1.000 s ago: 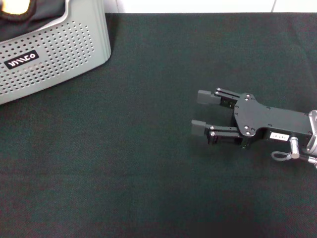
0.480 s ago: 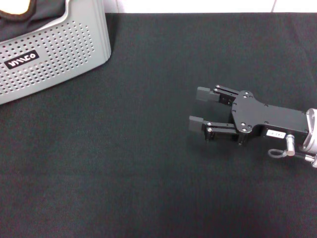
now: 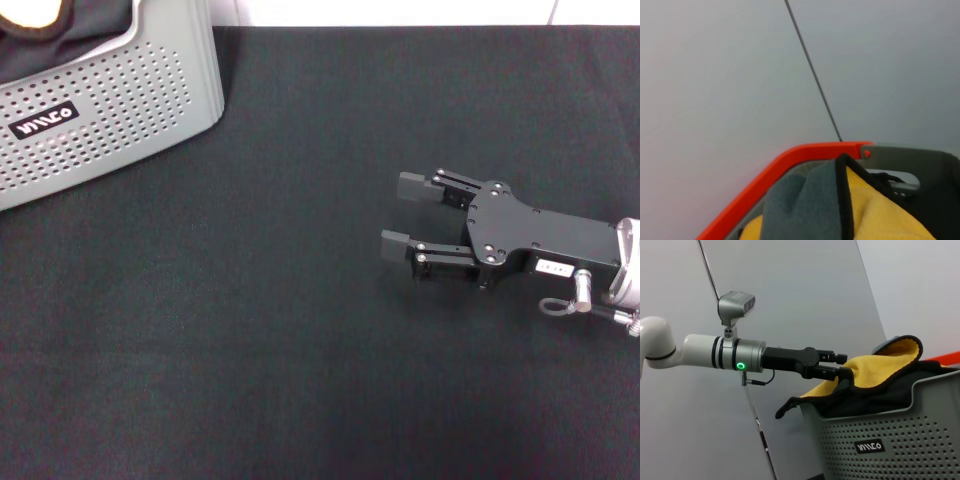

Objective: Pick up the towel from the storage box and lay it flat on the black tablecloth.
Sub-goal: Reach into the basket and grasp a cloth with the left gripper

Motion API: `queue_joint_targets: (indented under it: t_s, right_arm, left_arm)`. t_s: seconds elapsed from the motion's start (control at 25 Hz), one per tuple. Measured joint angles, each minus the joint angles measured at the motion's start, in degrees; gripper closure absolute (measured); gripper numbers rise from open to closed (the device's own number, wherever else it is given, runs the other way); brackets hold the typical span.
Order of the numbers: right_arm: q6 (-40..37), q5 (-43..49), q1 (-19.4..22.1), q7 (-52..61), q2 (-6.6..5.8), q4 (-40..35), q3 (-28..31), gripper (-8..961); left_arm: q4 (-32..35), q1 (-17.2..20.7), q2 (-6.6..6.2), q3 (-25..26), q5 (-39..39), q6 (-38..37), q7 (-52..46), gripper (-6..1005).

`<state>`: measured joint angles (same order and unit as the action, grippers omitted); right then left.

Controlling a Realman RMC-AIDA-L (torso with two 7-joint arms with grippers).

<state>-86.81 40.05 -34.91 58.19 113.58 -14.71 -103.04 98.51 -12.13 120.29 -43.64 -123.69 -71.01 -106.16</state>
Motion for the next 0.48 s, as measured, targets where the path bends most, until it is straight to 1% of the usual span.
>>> queue_joint_targets:
  t_s: [0.2, 0.36, 0.48]
  right_arm:
    - [0.07, 0.27, 0.58, -0.67, -0.01, 0.04, 1.50, 100]
    - [0.07, 0.37, 0.71, -0.76, -0.03, 0.04, 1.77, 100]
    - [0.07, 0.38, 0.91, -0.76, -0.08, 0.04, 2.03, 100]
  left_arm:
    - [-0.02, 1.84, -0.14, -6.04, -0.41, 6.94, 0.00, 307]
    - [1.49, 2.70, -0.11, -7.93, -3.24, 7.66, -0.19, 320]
    - [3.57, 4.46, -0.16, -9.39, -3.83, 7.22, -0.38, 329]
